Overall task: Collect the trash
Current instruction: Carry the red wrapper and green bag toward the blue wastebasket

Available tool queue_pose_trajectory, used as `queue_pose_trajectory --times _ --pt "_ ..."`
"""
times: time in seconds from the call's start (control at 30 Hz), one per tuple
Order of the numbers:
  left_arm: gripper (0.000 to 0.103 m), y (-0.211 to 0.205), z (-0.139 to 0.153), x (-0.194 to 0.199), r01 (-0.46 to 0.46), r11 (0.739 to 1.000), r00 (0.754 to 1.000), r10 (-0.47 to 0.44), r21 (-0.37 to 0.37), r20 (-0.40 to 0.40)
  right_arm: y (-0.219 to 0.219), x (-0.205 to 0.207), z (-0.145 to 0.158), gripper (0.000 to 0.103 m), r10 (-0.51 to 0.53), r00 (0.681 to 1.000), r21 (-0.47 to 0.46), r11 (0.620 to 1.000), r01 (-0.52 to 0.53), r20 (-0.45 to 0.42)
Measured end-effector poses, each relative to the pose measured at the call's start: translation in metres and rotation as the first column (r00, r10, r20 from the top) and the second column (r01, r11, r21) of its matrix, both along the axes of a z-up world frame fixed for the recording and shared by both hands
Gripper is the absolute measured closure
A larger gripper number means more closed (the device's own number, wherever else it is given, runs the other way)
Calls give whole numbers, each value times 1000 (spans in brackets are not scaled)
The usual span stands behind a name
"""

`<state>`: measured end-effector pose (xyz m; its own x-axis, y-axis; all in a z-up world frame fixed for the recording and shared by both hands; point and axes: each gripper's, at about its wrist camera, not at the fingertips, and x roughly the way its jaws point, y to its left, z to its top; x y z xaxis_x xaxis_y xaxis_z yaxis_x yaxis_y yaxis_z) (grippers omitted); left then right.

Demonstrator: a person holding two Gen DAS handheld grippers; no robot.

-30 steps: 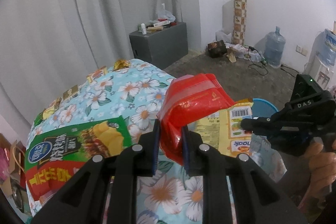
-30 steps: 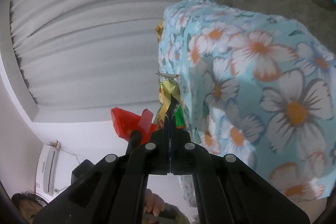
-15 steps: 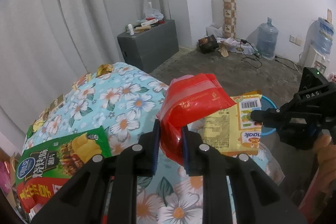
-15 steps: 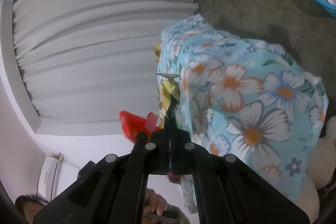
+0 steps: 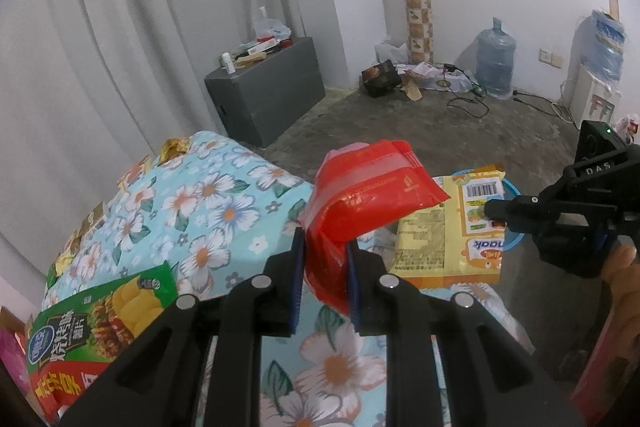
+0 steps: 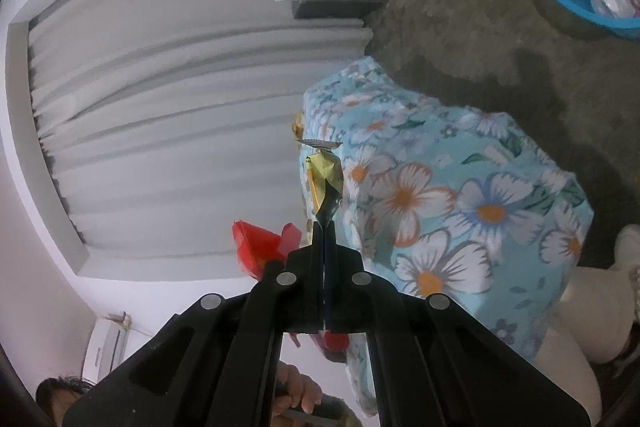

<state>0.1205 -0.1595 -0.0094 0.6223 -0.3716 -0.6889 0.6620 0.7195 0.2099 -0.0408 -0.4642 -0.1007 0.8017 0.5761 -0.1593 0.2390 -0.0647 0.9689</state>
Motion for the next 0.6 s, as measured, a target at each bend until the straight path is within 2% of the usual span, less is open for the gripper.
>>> queue_pose_trajectory --times 0.3,0.47,0.6 --pt "85 -26 -5 -3 58 998 998 -58 13 -13 -23 -19 -8 103 -78 997 4 997 78 -14" --pt "85 -46 -6 3 115 993 990 -116 -16 -82 -44 -37 -10 103 -161 986 -39 986 160 -37" --pt "85 -71 -8 6 177 984 974 -180 -31 -138 -63 -55 -15 103 -236 969 -86 969 230 -72"
